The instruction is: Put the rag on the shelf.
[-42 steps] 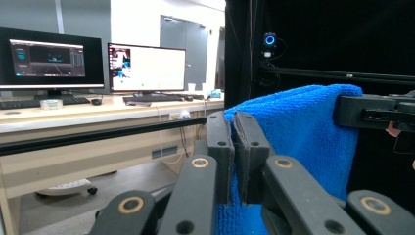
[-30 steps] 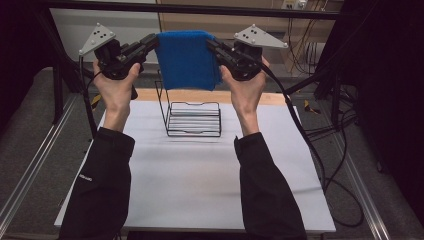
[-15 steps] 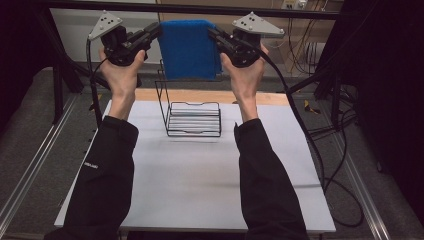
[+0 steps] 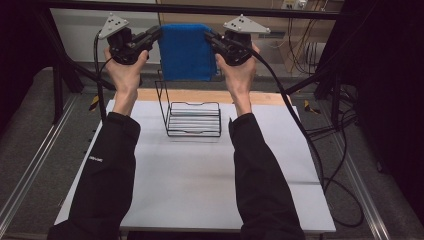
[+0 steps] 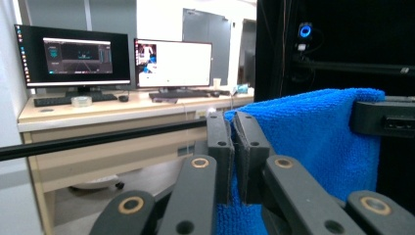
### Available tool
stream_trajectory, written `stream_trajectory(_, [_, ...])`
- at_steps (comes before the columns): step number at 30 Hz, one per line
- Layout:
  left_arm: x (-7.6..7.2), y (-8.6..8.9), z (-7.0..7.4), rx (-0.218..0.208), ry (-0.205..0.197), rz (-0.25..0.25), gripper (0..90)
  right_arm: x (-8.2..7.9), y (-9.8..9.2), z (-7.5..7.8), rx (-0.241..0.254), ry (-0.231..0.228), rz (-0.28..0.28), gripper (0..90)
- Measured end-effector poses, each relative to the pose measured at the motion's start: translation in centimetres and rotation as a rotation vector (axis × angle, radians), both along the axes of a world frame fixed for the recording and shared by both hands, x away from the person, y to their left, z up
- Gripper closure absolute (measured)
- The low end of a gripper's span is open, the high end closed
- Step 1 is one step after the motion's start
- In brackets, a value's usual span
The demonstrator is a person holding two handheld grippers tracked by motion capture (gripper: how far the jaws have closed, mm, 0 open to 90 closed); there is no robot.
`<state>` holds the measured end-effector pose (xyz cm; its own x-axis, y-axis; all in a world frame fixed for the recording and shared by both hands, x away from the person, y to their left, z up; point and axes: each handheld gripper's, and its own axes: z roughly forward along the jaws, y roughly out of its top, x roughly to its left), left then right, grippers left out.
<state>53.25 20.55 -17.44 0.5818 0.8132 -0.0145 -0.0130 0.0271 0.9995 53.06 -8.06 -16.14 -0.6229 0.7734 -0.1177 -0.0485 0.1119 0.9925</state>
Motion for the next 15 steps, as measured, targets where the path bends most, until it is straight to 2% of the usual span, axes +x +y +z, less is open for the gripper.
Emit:
stream_trajectory(7, [-0.1, 0.2, -1.6, 0.027, 0.025, -0.016, 86.1, 0.4, -0.1, -1.9, 0.014, 0.045, 0.014, 83.9])
stream_trajectory(15, [-0.9, 0.2, -3.3, 0.064, 0.035, -0.047, 86.1, -0.1, -0.6, -3.8, 0.018, 0.091, 0.03, 83.7])
